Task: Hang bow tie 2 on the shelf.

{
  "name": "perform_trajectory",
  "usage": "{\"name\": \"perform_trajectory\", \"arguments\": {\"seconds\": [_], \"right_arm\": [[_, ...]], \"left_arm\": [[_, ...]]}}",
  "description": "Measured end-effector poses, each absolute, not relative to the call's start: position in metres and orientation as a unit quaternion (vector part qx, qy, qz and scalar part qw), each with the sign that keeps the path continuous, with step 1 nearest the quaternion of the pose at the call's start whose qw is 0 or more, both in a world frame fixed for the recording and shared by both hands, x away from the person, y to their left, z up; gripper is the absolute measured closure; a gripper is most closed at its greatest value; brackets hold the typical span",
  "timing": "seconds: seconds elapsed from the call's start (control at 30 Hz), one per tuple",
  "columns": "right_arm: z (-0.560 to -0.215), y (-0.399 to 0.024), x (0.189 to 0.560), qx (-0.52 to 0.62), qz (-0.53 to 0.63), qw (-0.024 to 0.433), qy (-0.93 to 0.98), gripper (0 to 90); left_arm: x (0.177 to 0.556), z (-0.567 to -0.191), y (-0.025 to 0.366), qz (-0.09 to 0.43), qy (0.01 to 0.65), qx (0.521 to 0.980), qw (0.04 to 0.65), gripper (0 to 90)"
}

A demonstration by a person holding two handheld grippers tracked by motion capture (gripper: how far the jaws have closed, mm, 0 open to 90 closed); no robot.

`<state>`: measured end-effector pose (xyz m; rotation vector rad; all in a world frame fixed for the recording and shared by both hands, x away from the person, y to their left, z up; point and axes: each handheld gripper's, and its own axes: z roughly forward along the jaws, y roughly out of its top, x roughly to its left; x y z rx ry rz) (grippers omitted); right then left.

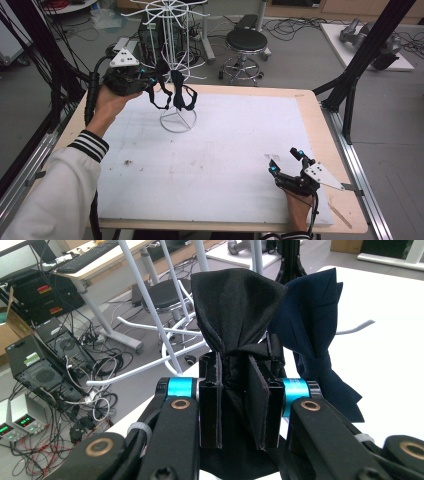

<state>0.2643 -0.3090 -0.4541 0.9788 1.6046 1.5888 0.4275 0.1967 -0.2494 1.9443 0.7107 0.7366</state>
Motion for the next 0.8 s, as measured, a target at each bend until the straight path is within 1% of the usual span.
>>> {"name": "perform_trajectory", "arguments": {"seconds": [0.2, 0.3, 0.43, 0.6, 0.7, 0.8], "right_arm": [[-0.4540, -0.3095, 0.2645, 0.374, 0.609, 0.334, 0.615, 11.1], [-0.4540, -0.3095, 0.2645, 0.374, 0.609, 0.334, 0.615, 11.1], [-0.4541, -0.3097, 0.2645, 0.377, 0.609, 0.332, 0.614, 11.1], [-0.4540, -0.3095, 0.2645, 0.375, 0.609, 0.333, 0.615, 11.1], [-0.4540, -0.3096, 0.2645, 0.376, 0.609, 0.332, 0.614, 11.1], [-0.4540, -0.3095, 0.2644, 0.376, 0.609, 0.332, 0.615, 11.1]], "left_arm": [[0.4286, -0.2503, 0.1957, 0.301, 0.290, 0.789, 0.450, 76.1], [0.4290, -0.2507, 0.1949, 0.304, 0.293, 0.788, 0.448, 74.1], [0.4286, -0.2512, 0.1957, 0.307, 0.301, 0.786, 0.445, 62.1], [0.4283, -0.2508, 0.1974, 0.309, 0.311, 0.778, 0.450, 43.4], [0.4275, -0.2500, 0.1983, 0.314, 0.314, 0.777, 0.446, 35.7], [0.4261, -0.2487, 0.1991, 0.315, 0.315, 0.774, 0.449, 30.8]]}}
